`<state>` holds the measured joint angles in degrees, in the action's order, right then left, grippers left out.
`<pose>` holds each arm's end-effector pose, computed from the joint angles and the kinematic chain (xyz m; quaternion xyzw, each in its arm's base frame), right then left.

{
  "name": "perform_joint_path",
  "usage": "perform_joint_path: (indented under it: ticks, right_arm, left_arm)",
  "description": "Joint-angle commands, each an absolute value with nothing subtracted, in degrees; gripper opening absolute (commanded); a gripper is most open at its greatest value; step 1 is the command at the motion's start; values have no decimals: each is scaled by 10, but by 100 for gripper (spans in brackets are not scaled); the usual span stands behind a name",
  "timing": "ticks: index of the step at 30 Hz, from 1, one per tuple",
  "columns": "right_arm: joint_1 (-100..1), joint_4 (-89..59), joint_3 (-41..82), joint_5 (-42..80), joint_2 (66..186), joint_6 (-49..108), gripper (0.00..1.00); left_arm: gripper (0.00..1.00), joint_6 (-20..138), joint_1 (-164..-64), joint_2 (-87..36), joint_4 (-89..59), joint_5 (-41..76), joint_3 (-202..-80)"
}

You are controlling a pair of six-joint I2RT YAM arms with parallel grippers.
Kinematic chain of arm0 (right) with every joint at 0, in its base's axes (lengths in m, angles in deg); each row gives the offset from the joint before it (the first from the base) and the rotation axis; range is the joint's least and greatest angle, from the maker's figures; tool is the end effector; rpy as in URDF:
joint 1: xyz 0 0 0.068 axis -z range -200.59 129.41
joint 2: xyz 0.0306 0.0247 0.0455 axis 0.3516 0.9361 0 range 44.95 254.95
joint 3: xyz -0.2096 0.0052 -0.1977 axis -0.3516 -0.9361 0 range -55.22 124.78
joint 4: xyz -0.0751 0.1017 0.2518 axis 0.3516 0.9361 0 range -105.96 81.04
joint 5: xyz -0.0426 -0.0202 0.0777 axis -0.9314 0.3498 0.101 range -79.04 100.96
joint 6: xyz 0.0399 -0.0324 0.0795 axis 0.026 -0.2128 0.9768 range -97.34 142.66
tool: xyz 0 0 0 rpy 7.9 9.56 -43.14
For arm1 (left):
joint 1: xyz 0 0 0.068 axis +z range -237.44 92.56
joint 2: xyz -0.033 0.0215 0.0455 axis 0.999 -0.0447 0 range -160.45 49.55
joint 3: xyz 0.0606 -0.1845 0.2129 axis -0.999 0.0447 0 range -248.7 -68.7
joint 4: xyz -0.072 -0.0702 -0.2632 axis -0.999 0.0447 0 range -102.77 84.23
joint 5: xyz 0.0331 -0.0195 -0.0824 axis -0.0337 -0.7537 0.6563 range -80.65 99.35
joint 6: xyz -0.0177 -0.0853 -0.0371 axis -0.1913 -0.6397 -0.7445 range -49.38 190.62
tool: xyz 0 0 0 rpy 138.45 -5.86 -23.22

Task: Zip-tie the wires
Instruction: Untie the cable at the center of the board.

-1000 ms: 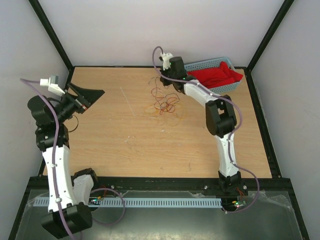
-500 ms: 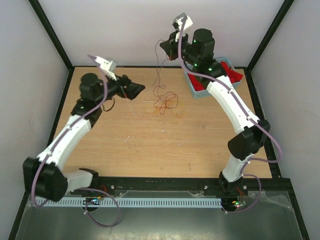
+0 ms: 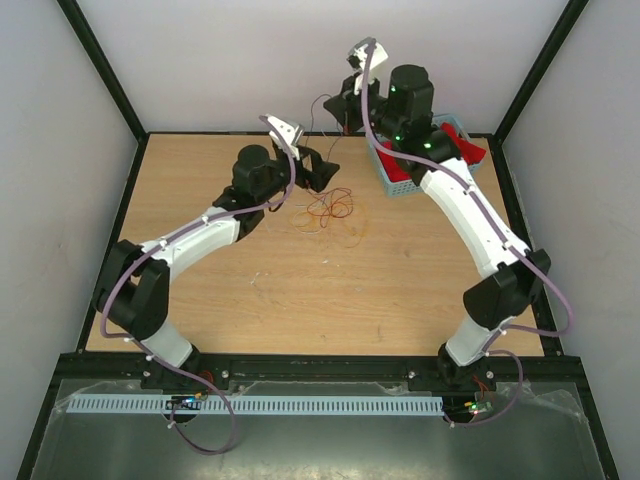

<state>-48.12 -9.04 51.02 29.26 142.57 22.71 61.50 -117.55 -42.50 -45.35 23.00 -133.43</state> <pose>0.4016 0.2396 0.4947 -0.2742 0.6409 0.2765 0.6615 0.3798 -0.2436 0.3385 0.2082 0.6419 -0.3217 0.6641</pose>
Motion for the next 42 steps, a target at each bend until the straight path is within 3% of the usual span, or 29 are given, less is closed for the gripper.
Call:
perform_joint_path:
  ticks: [1,4,7,22,28,34,38,42]
  right_arm:
    - [-485,-93,502,291,1352,233,0]
    - [-485,-91,487,282,1319,235,0]
    - [-485,-92,472,269,1290,231,0]
    - [-485,-81,461,239,1213,232,0]
    - [-485,-81,456,222,1176,232,0]
    - [-485,-81,451,188,1144,228,0]
    - [-485,-81,445,180,1142,225,0]
    - [-485,-69,442,105,1140,206,0]
  left_arm:
    - [81,671,-1181,-438,-503,145,-1356]
    - [71,685,-1184,-452,-503,108,-1355]
    - [67,692,-1184,-464,-503,91,-1358]
    - [70,678,-1151,-509,-500,34,-1372]
    - [41,617,-1099,-527,-543,123,-1359]
    - [27,574,-1066,-554,-609,178,-1341]
    - [3,563,-1057,-561,-628,188,-1330]
    - [0,581,-1036,-530,-626,190,-1318]
